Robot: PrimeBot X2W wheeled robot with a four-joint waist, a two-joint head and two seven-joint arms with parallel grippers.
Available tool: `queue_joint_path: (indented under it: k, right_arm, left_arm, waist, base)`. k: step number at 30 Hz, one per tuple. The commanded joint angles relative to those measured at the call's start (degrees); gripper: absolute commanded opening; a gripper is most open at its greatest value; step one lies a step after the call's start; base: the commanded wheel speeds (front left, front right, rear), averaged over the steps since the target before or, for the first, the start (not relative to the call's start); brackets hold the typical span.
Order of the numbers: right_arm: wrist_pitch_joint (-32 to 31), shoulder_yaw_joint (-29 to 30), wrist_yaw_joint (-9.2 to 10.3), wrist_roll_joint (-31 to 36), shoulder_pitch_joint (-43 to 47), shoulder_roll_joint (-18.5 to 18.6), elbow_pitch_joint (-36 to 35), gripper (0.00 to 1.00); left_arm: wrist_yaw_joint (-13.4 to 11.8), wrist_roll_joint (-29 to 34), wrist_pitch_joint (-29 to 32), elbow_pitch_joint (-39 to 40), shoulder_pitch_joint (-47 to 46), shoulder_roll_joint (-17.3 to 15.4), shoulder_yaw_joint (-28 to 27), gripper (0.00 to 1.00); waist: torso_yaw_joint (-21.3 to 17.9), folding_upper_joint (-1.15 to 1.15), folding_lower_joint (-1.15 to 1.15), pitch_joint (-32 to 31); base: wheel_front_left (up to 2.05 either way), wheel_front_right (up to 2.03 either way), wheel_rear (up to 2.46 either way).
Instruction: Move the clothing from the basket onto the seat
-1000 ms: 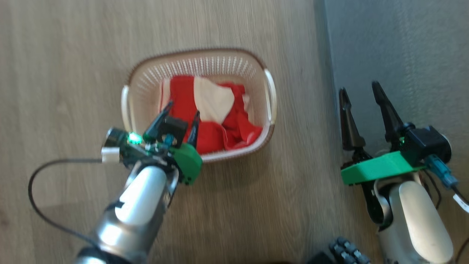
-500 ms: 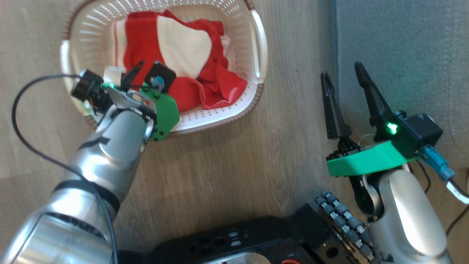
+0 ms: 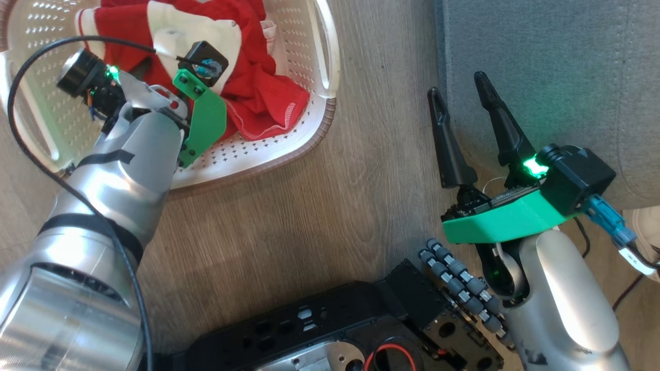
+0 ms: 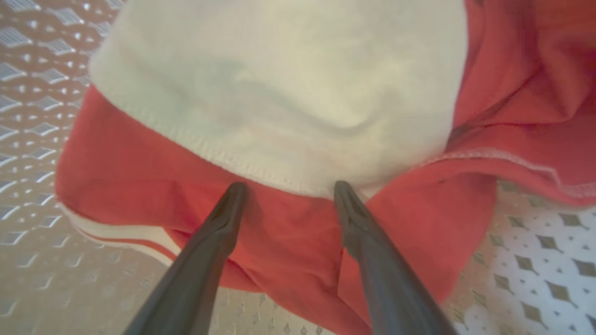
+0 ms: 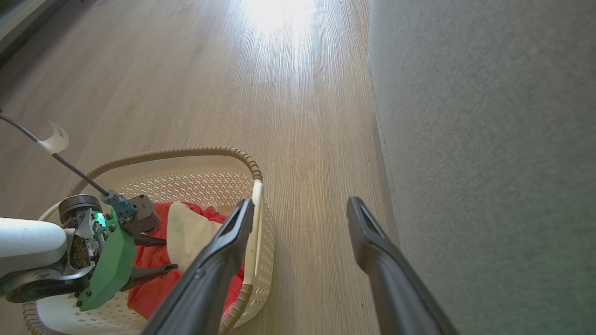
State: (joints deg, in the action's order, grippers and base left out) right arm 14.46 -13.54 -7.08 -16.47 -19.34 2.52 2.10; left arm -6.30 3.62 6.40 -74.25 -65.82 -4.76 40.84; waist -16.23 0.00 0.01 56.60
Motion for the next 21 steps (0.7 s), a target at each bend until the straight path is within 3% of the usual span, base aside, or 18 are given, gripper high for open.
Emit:
queue_joint_path:
  k: [1,8,15,16,17,18,21]
  right_arm:
    - [0.54,-1.33,-0.41,-0.52,2.62,0.36,-1.56,1.00]
    - [0.54,-1.95,-0.41,-0.64,2.81,0.36,-1.45,1.00]
    - [0.54,-2.10,-0.41,-0.58,2.94,0.36,-1.74,1.00]
    - [0.54,-2.16,-0.41,-0.50,2.95,0.36,-1.74,1.00]
    - [0.54,-2.19,-0.41,-0.42,2.94,0.36,-1.73,1.00]
    - [0.54,-2.17,-0.41,-0.32,2.92,0.36,-1.73,1.00]
    - [0.54,-2.34,-0.41,-0.09,2.67,0.36,-1.95,1.00]
  left_arm:
    - [-0.37,0.55,1.46,0.38,0.25,-1.38,-0.02,1.00]
    - [1.61,-0.21,8.61,0.32,0.41,-1.74,0.60,1.00]
    - [2.20,-0.68,10.74,0.31,0.83,-1.60,1.24,1.00]
    - [2.42,-0.92,11.10,0.31,1.05,-1.66,1.21,0.82]
    - [2.65,-0.97,11.26,0.31,1.20,-1.77,1.36,0.25]
    - [2.75,-1.01,11.31,0.31,1.28,-1.91,1.50,0.00]
    - [2.89,-1.40,10.94,0.30,1.48,-2.20,1.61,0.00]
  waist:
    - [-0.22,0.00,-0.01,0.17]
    - [-0.58,0.00,-0.01,0.42]
    - [-0.72,0.00,-0.01,0.61]
    - [-0.76,0.00,-0.01,0.63]
    - [-0.79,0.00,-0.01,0.64]
    - [-0.79,0.00,-0.01,0.65]
    - [-0.76,0.00,-0.01,0.61]
  base:
    - [0.00,0.00,0.00]
    - [0.00,0.00,0.00]
    - [0.00,0.00,0.00]
    - [0.00,0.00,0.00]
    - [0.00,0.00,0.00]
    - [0.00,0.00,0.00]
    - [0.00,0.00,0.00]
